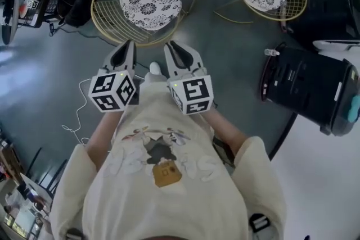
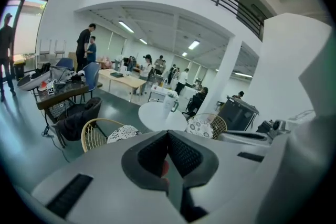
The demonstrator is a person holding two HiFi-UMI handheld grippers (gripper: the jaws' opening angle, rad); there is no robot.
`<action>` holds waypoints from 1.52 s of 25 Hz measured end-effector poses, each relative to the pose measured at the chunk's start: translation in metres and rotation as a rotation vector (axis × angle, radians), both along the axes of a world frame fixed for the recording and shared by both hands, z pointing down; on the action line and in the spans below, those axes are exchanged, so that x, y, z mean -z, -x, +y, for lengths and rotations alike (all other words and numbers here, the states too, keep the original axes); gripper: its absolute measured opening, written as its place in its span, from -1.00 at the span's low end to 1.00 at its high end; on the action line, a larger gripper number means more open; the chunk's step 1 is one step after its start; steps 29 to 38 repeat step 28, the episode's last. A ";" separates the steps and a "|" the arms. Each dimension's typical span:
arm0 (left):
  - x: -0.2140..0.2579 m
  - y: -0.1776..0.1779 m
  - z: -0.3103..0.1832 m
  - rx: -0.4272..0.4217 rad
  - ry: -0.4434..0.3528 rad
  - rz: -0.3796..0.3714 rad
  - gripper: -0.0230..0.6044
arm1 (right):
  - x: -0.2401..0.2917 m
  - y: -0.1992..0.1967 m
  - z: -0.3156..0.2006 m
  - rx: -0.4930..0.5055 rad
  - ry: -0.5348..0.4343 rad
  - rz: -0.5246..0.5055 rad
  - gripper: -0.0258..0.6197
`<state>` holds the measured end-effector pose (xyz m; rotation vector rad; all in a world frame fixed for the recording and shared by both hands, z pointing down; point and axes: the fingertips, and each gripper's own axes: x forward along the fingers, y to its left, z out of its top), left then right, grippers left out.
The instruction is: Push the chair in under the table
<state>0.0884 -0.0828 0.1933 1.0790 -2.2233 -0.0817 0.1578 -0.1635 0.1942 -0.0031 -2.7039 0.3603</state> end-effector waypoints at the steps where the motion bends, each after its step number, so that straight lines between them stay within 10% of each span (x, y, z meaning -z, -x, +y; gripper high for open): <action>1: 0.005 -0.008 0.001 -0.013 -0.007 -0.003 -0.90 | 0.012 -0.001 0.005 0.000 -0.031 -0.026 -0.80; 6: 0.028 -0.038 0.000 -0.066 -0.068 -0.042 -0.90 | 0.062 0.003 0.025 -0.003 -0.167 -0.169 -0.90; 38: 0.043 -0.043 0.017 -0.227 -0.126 -0.128 -0.90 | 0.053 0.007 0.060 -0.049 -0.176 -0.105 -0.90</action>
